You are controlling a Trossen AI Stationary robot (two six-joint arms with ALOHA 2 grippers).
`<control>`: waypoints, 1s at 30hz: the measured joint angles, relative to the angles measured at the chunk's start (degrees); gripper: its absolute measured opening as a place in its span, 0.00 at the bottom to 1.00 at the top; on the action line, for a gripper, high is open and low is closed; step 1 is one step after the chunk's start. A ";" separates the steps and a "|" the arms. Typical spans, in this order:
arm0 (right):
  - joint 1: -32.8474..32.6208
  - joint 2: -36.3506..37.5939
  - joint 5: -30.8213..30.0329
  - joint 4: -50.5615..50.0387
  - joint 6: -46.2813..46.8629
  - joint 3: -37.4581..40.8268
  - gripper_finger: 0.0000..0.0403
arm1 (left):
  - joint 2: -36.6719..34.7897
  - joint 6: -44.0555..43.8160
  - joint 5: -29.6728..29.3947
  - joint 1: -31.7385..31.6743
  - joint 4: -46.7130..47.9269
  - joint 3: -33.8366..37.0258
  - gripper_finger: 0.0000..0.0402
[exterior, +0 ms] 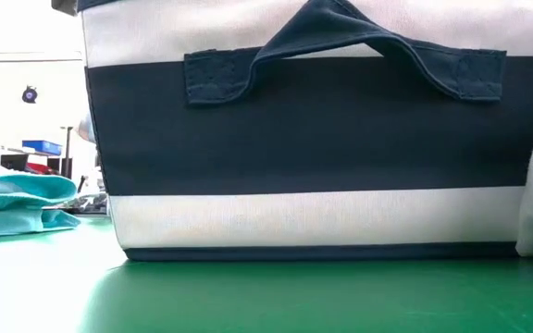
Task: Sort clothes
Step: Put the patterned shirt into the blue laundry organizer
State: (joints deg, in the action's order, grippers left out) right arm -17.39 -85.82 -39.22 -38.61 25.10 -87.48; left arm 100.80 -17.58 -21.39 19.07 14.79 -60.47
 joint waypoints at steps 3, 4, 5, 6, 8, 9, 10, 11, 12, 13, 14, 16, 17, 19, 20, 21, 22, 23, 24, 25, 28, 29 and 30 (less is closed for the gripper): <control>0.02 1.15 0.02 -0.09 -0.02 0.00 0.03 | -0.88 -0.03 0.08 -0.01 -0.13 0.14 0.00; 0.01 1.57 0.01 -0.11 -0.05 0.00 0.03 | -1.49 -0.04 0.33 -0.04 -0.18 0.15 0.00; 0.01 1.95 0.02 -0.09 -0.13 0.00 0.03 | -2.25 -0.02 0.77 -0.09 -0.04 0.15 0.00; 0.00 2.29 0.03 -0.09 -0.31 0.00 0.03 | -3.10 -0.02 1.41 -0.10 0.42 -0.03 0.00; 0.00 2.63 0.07 -0.16 -0.66 0.00 0.03 | -4.98 0.28 1.57 -0.11 0.85 -0.52 0.00; 0.00 2.76 0.15 -0.45 -0.85 0.00 0.03 | -5.98 0.28 1.55 -0.09 0.85 -0.72 0.00; 0.00 2.78 0.15 -0.54 -0.96 0.00 0.03 | -6.86 0.32 1.55 -0.07 0.75 -0.88 0.00; 0.00 2.79 0.16 -0.52 -1.11 0.00 0.03 | -7.67 0.35 1.55 -0.07 0.68 -0.99 0.00; 0.00 2.87 0.15 -0.54 -1.47 0.00 0.03 | -8.43 0.35 1.55 -0.07 0.66 -1.01 0.00; 0.00 2.89 0.15 -0.54 -1.70 0.00 0.03 | -9.08 0.35 1.53 -0.07 0.71 -1.01 0.00; 0.00 2.91 0.15 -0.54 -1.75 0.00 0.03 | -9.62 0.33 1.44 -0.07 0.74 -1.01 0.00; 0.00 2.73 0.15 -0.54 -1.75 0.00 0.03 | -10.54 0.12 1.37 0.00 1.56 -1.04 0.00; 0.00 2.63 0.17 -0.57 -1.75 0.00 0.03 | -10.79 -0.07 1.36 0.00 2.21 -1.19 0.00; 0.00 2.34 0.17 -0.58 -1.75 0.00 0.03 | -11.00 -0.55 1.35 0.00 3.03 -1.37 0.00; 0.00 2.16 0.17 -0.58 -1.72 0.00 0.03 | -11.09 -0.81 1.40 0.00 3.41 -1.36 0.00; 0.00 2.08 0.17 -0.57 -1.70 0.00 0.03 | -11.14 -0.94 1.41 0.00 3.43 -1.36 0.00; 0.00 1.97 0.17 -0.56 -1.59 0.03 0.03 | -11.16 -0.96 1.40 0.00 3.36 -1.36 0.00; 0.00 1.69 0.17 -0.50 -1.19 0.12 0.03 | -11.18 -1.01 1.40 0.02 3.37 -1.36 0.00; 0.00 1.48 0.15 -0.48 -1.03 0.26 0.03 | -11.24 -1.13 1.40 0.02 3.37 -1.36 0.00; -0.02 1.31 0.22 -0.44 -1.03 0.65 0.03 | -11.29 -1.16 1.40 0.02 3.37 -1.36 0.00; -0.46 0.06 0.61 0.87 -0.97 2.57 0.03 | -11.58 -1.16 1.28 0.02 3.29 -1.36 0.00; -0.70 -0.50 0.79 1.41 -0.96 3.44 0.03 | -11.59 -1.22 1.27 0.02 3.28 -1.36 0.00; -0.81 -0.87 1.27 2.17 -0.95 4.16 0.03 | -11.62 -1.52 1.22 0.02 3.24 -1.36 0.00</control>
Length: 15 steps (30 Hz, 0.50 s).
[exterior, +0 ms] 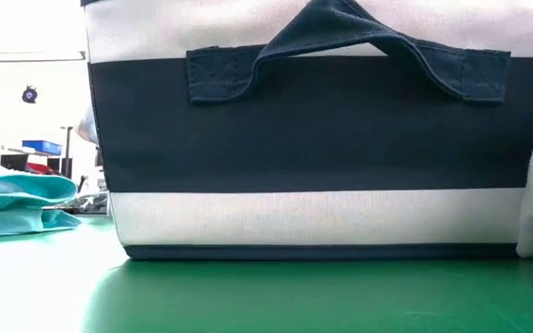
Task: Sort clothes
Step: Put the patterned shirt into the blue laundry organizer
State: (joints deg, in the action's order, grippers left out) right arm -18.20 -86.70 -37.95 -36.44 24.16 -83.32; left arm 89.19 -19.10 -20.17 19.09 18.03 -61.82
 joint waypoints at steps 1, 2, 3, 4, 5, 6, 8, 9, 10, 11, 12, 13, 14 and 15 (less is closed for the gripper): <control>-0.26 -0.35 0.71 1.10 -0.01 0.63 0.03 | -0.05 -0.14 -0.02 0.00 -0.02 0.00 0.00; -0.46 -0.81 1.47 1.84 -0.02 1.08 0.03 | -0.09 -0.48 -0.02 0.02 0.06 0.00 0.00; -0.58 -1.35 2.66 2.44 -0.15 1.42 0.03 | -0.15 -0.93 -0.04 0.02 0.00 0.00 0.00; -0.68 -1.99 3.83 2.96 -0.15 1.54 0.03 | -0.20 -1.21 -0.04 0.02 -0.01 0.00 0.00; -0.70 -2.75 4.61 3.46 -0.18 1.63 0.03 | -0.20 -1.40 -0.04 0.07 -0.01 0.00 0.00; -0.73 -3.56 4.99 3.63 -0.15 1.79 0.03 | -0.20 -1.44 -0.06 0.09 -0.05 0.00 0.00; -0.71 -5.51 4.98 4.43 -0.15 2.05 0.03 | -0.20 -1.48 -0.08 0.11 -0.04 -0.01 0.00; -0.53 -6.47 4.96 5.09 -0.14 2.05 0.03 | -0.20 -1.55 -0.11 0.10 -0.05 0.00 0.00; -0.33 -7.53 4.63 5.43 -0.12 2.05 0.03 | -0.20 -1.58 -0.18 0.09 -0.02 0.00 0.00; -0.29 -8.45 3.73 5.70 0.45 2.05 0.03 | -0.20 -1.78 -0.19 0.09 -0.01 -0.02 0.00; -0.28 -9.27 2.63 5.72 1.57 2.05 0.03 | -0.20 -2.10 -0.19 0.09 0.04 0.00 0.00; -0.27 -10.02 1.21 5.65 2.39 2.07 0.03 | -0.20 -2.49 -0.19 0.11 0.06 -0.02 0.01; -0.28 -10.51 -0.47 5.70 3.12 2.07 0.03 | -0.20 -2.89 -0.10 0.11 0.13 -0.02 0.02; -0.46 -10.88 -2.03 5.73 3.87 2.07 0.03 | -0.22 -3.16 0.02 0.17 0.43 -0.02 0.03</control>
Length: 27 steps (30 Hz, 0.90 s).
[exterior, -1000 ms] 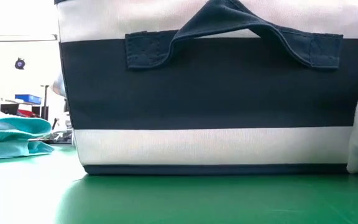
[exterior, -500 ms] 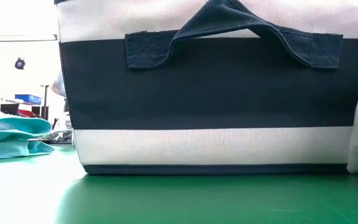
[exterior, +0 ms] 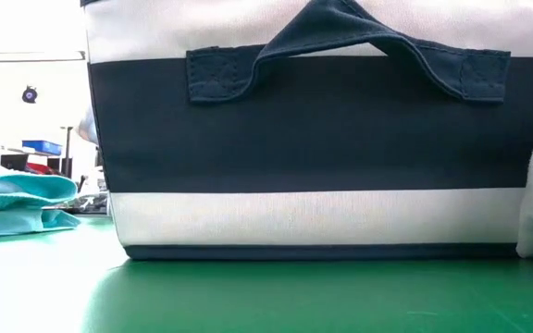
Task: Sort clothes
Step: Put the patterned shirt into the blue laundry organizer
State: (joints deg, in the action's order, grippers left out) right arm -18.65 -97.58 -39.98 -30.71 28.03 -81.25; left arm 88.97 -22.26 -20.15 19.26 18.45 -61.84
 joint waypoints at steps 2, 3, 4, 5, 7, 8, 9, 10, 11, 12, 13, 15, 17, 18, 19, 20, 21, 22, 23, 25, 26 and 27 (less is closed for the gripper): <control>-0.24 -0.18 -3.45 -0.07 0.92 0.00 0.03 | 0.00 -0.78 0.03 0.14 1.00 0.00 0.08; -0.26 -0.18 -4.67 -0.04 0.94 0.00 0.03 | 0.00 -0.82 0.06 0.21 1.27 0.00 0.11; -0.25 -0.16 -5.44 -0.02 0.93 0.00 0.03 | 0.00 -0.81 0.07 0.32 1.41 0.00 0.14; -0.17 -0.15 -6.16 -0.01 0.96 0.00 0.03 | 0.00 -0.77 -0.01 0.42 1.49 0.00 0.18; 0.30 -0.15 -7.09 0.01 0.91 0.18 0.03 | -0.04 -0.40 -0.82 0.64 1.51 -0.03 0.24; 0.59 -0.15 -7.24 0.06 0.86 0.46 0.03 | -0.04 -0.25 -1.54 0.73 1.62 -0.16 0.28; 0.85 -0.23 -7.25 0.31 0.91 0.84 0.03 | -0.04 -0.03 -2.11 0.84 1.71 -0.34 0.31; 1.13 -0.56 -7.18 0.63 0.98 1.16 0.03 | -0.04 0.20 -2.80 0.84 1.98 -0.63 0.34; 1.31 -0.71 -7.26 1.04 0.94 1.53 0.03 | -0.07 0.59 -3.08 0.84 2.52 -1.10 0.36; 1.37 -0.79 -6.80 1.44 0.84 1.96 0.03 | -0.09 1.08 -3.29 0.84 3.12 -1.65 0.38; 1.41 -1.02 -5.69 2.74 -0.01 2.41 0.03 | -0.09 1.58 -3.36 0.84 3.71 -2.21 0.40; 1.44 -1.81 -2.23 6.08 -1.91 2.64 0.03 | -0.15 2.13 -3.38 0.84 4.98 -3.07 0.44; 1.44 -2.52 0.57 6.83 -2.58 2.89 0.03 | -0.15 2.21 -3.89 0.64 5.90 -3.23 0.46; 1.44 -3.27 1.83 8.17 -2.68 2.87 0.03 | -0.15 2.21 -4.08 0.60 6.12 -3.23 0.46; 1.50 -3.58 3.07 9.26 -2.68 2.73 0.03 | -0.15 2.21 -4.21 0.60 6.36 -3.23 0.47; 1.48 -4.06 3.86 8.96 -2.71 2.73 0.03 | -0.15 2.21 -4.23 0.60 6.59 -3.26 0.47; 1.41 -4.91 4.49 8.96 -2.77 2.75 0.03 | -0.17 2.11 -4.33 0.60 6.59 -3.26 0.47; 1.37 -5.59 5.55 9.24 -2.70 2.73 0.03 | -0.17 1.93 -4.36 0.60 6.54 -3.30 0.47; 1.31 -6.37 6.48 9.01 -2.47 2.73 0.03 | -0.17 1.78 -4.38 0.57 6.65 -3.30 0.46; 1.11 -8.04 7.54 8.60 -2.36 2.75 0.03 | -0.17 1.37 -4.62 0.57 6.76 -3.30 0.46; 1.03 -8.88 7.89 8.77 -2.31 2.75 0.03 | -0.17 1.12 -4.94 0.57 6.95 -3.30 0.46; 0.96 -9.41 8.18 8.74 -2.30 2.71 0.03 | -0.17 0.88 -5.04 0.55 7.21 -3.30 0.46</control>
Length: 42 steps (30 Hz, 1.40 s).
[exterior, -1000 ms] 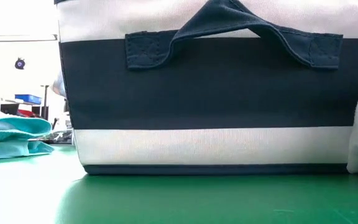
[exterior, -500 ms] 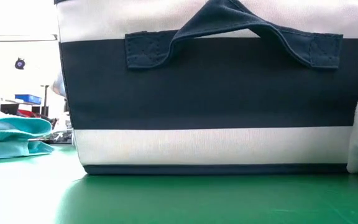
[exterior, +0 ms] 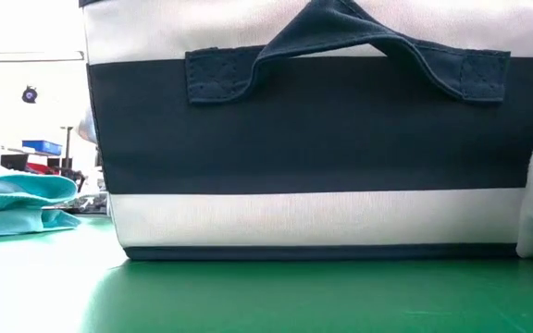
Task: Sort clothes
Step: Put the patterned shirt into the blue laundry organizer
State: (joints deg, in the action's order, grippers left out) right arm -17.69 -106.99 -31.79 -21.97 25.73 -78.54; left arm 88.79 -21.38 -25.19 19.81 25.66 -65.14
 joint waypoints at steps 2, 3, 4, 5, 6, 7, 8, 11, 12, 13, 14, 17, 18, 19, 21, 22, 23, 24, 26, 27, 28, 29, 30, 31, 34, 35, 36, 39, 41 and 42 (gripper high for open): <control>-0.08 -1.37 0.33 0.19 0.10 -0.07 0.03 | 0.00 -0.12 -0.04 -0.06 0.06 0.00 0.45; -0.10 -1.73 0.34 0.21 0.34 -0.13 0.03 | 0.00 -0.15 -0.13 -0.07 0.19 0.01 0.45; -0.11 -2.20 0.39 -0.06 0.55 -0.13 0.03 | 0.00 -0.27 -0.20 -0.06 0.22 0.10 0.45; -0.14 -2.94 0.59 -0.01 0.86 -0.13 0.03 | 0.00 -0.43 -0.20 -0.06 0.27 0.24 0.45; -0.14 -3.43 0.89 0.03 1.30 -0.13 0.03 | 0.00 -0.62 -0.20 -0.06 0.27 0.33 0.44; -0.14 -3.76 1.47 -0.02 1.50 -0.15 0.03 | 0.00 -0.62 -0.19 -0.06 0.29 0.37 0.44; -0.11 -4.10 2.10 -0.02 1.58 -0.15 0.03 | 0.00 -0.64 -0.15 -0.06 0.28 0.39 0.44; -0.07 -3.64 3.10 -0.25 1.57 -0.12 0.03 | 0.00 -1.21 0.16 -0.06 -0.04 0.84 0.42; -0.08 -3.04 3.19 -0.45 1.49 -0.03 0.03 | 0.00 -1.71 0.18 -0.06 -0.01 1.17 0.42; -0.09 -2.08 3.36 -0.71 1.42 0.05 0.03 | 0.00 -2.19 0.22 -0.06 -0.06 1.55 0.41; -0.09 -1.05 3.62 -1.22 1.26 0.13 0.03 | 0.00 -2.57 0.22 -0.06 -0.06 1.94 0.41; -0.17 2.83 4.25 -2.25 0.58 0.20 0.03 | 0.00 -3.84 0.70 -0.06 -1.23 3.41 0.39; -0.21 4.15 4.28 -2.32 0.37 0.20 0.03 | 0.00 -4.04 0.78 -0.06 -1.93 3.91 0.39; -0.22 5.45 4.36 -2.47 0.35 0.20 0.03 | 0.00 -4.21 1.00 -0.06 -2.86 4.43 0.38; -0.22 7.70 4.34 -2.45 0.38 0.20 0.03 | 0.00 -4.27 1.16 -0.06 -4.17 5.38 0.38; -0.25 8.60 4.29 -2.46 0.38 0.20 0.03 | 0.00 -4.36 1.14 -0.11 -4.81 5.83 0.38; -0.27 9.60 4.23 -2.56 0.40 0.20 0.03 | 0.00 -4.56 1.06 -0.15 -5.42 6.31 0.38; -0.27 10.52 4.18 -2.73 0.42 0.20 0.03 | 0.00 -4.87 0.73 -0.15 -6.04 6.78 0.38; -0.33 12.06 3.97 -3.04 0.43 0.18 0.03 | 0.00 -5.35 0.57 -0.15 -7.29 7.63 0.38; -0.33 12.82 3.91 -3.37 0.40 0.17 0.03 | 0.00 -5.61 0.57 -0.15 -7.58 7.96 0.38; -0.34 13.40 3.89 -3.82 0.28 0.17 0.03 | 0.00 -5.81 0.57 -0.15 -7.58 8.20 0.38; -0.38 14.01 3.92 -3.98 0.25 0.17 0.03 | 0.00 -5.86 0.55 -0.15 -7.53 8.22 0.38; -0.38 14.67 3.92 -4.22 0.24 0.17 0.03 | 0.00 -5.80 0.49 -0.15 -7.60 8.17 0.38; -0.44 15.35 3.92 -4.86 0.22 0.17 0.03 | -0.12 -5.62 0.47 -0.15 -7.41 7.95 0.38; -0.62 17.56 3.92 -5.48 -0.09 0.17 0.03 | -0.56 -4.38 0.46 0.00 -7.19 6.52 0.39; -0.64 18.30 3.92 -5.86 -0.13 0.17 0.03 | -0.68 -4.09 0.51 0.00 -6.78 5.87 0.39; -0.64 19.19 3.92 -6.07 -0.15 0.17 0.03 | -0.76 -3.75 0.56 0.01 -6.25 5.18 0.39; -0.70 21.96 3.88 -6.96 -0.21 0.17 0.03 | -0.83 -3.16 0.70 0.13 -2.86 2.10 0.39; -0.70 23.80 3.83 -7.38 -0.21 0.11 0.03 | -0.89 -3.17 0.79 0.14 0.30 -0.06 0.39; -0.71 24.59 3.83 -7.82 -0.23 0.11 0.03 | -0.87 -3.24 1.24 0.14 1.87 -0.98 0.39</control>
State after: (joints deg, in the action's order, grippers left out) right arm -18.40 -82.40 -27.97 -29.79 25.50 -78.43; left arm 87.92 -24.62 -23.95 19.94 27.53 -66.12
